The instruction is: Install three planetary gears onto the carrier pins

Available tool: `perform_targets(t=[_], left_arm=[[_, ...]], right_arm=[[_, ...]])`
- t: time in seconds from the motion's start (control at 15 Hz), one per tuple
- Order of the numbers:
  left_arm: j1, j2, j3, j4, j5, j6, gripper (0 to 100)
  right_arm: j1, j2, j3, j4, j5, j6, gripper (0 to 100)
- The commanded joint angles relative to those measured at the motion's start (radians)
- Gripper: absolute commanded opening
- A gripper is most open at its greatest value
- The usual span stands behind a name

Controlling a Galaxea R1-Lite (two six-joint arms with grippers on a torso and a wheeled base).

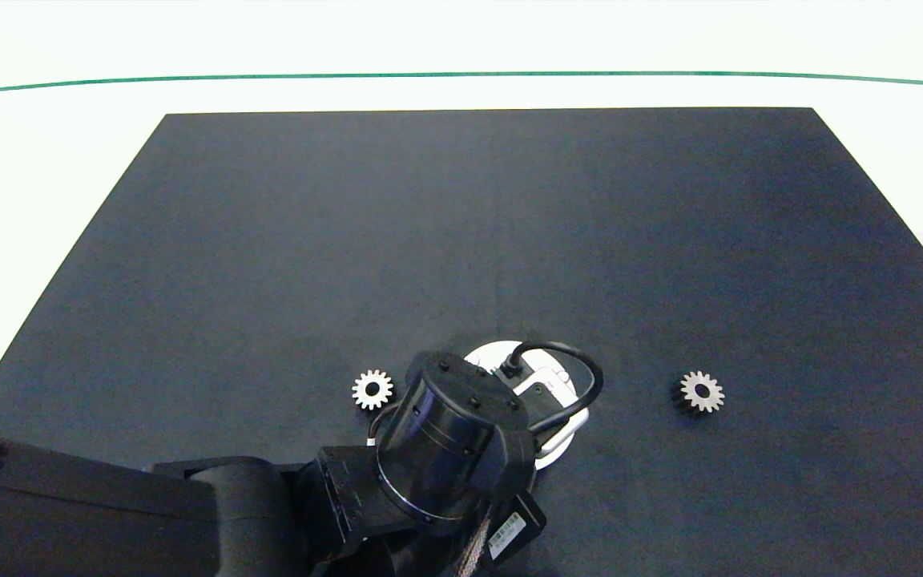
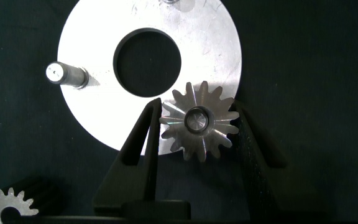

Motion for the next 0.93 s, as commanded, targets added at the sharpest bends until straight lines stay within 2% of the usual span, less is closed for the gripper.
perform_targets(t=[0.07,0.4,0.47,0.93], left_arm=[[0.000,-0.002,0.001,-0.016,0.002,0.003,22],[0.000,0.001,0.007,-0.021,0.002,-0.001,22],[0.000,0.001,0.011,-0.021,0.002,0.001,100],[-0.006,-0.025,0.010,-0.021,0.002,0.004,100]], right_arm=[[0.000,0.003,0.000,0.001,-0.001,-0.002,100],[0.000,0.001,0.000,0.001,-0.001,-0.001,100],[0.000,0.001,0.000,0.001,-0.001,-0.002,100],[0.000,0.001,0.000,0.001,-0.001,-0.001,100]])
